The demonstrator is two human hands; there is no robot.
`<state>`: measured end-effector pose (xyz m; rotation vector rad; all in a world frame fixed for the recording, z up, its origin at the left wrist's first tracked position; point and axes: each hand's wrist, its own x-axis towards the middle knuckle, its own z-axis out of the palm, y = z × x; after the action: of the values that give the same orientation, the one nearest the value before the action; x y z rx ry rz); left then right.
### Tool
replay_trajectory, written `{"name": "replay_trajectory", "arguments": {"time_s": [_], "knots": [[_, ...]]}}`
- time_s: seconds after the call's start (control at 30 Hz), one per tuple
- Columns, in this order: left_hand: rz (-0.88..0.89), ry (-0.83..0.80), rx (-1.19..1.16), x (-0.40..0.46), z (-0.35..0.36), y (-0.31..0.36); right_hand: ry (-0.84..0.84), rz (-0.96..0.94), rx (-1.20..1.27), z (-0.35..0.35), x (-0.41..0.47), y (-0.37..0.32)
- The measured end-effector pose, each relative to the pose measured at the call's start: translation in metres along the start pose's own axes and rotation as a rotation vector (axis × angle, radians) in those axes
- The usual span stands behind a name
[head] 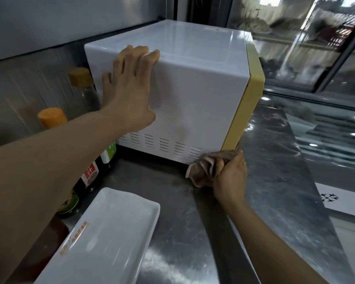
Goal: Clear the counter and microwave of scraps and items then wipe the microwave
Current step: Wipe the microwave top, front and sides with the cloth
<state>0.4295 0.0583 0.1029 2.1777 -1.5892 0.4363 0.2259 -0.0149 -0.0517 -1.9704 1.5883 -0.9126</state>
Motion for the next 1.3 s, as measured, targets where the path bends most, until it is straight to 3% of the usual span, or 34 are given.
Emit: {"name": "replay_trajectory", "arguments": {"time_s": [0.63, 0.77, 0.87, 0.97, 1.07, 1.17, 1.3], "knots": [[-0.019, -0.049, 0.011, -0.001, -0.005, 0.002, -0.101, -0.04, -0.083, -0.001, -0.005, 0.024], [-0.023, -0.078, 0.005, -0.002, -0.012, 0.004, -0.119, -0.085, -0.213, -0.013, -0.002, 0.027], [-0.011, -0.094, 0.023, -0.004, -0.017, 0.002, -0.038, -0.128, -0.196, -0.035, -0.002, 0.03], [-0.006, -0.096, 0.038, -0.004, -0.019, 0.003, 0.09, -0.159, -0.026, -0.063, -0.006, 0.021], [0.019, -0.059, 0.079, -0.006, -0.016, 0.002, 0.217, -0.532, -0.05, -0.08, -0.006, 0.006], [0.044, -0.025, 0.052, -0.007, -0.011, 0.0, 0.192, -0.8, -0.084, -0.072, 0.013, 0.0], [0.04, -0.002, -0.024, -0.005, -0.007, -0.001, 0.232, -1.276, -0.403, -0.04, 0.034, 0.028]]}}
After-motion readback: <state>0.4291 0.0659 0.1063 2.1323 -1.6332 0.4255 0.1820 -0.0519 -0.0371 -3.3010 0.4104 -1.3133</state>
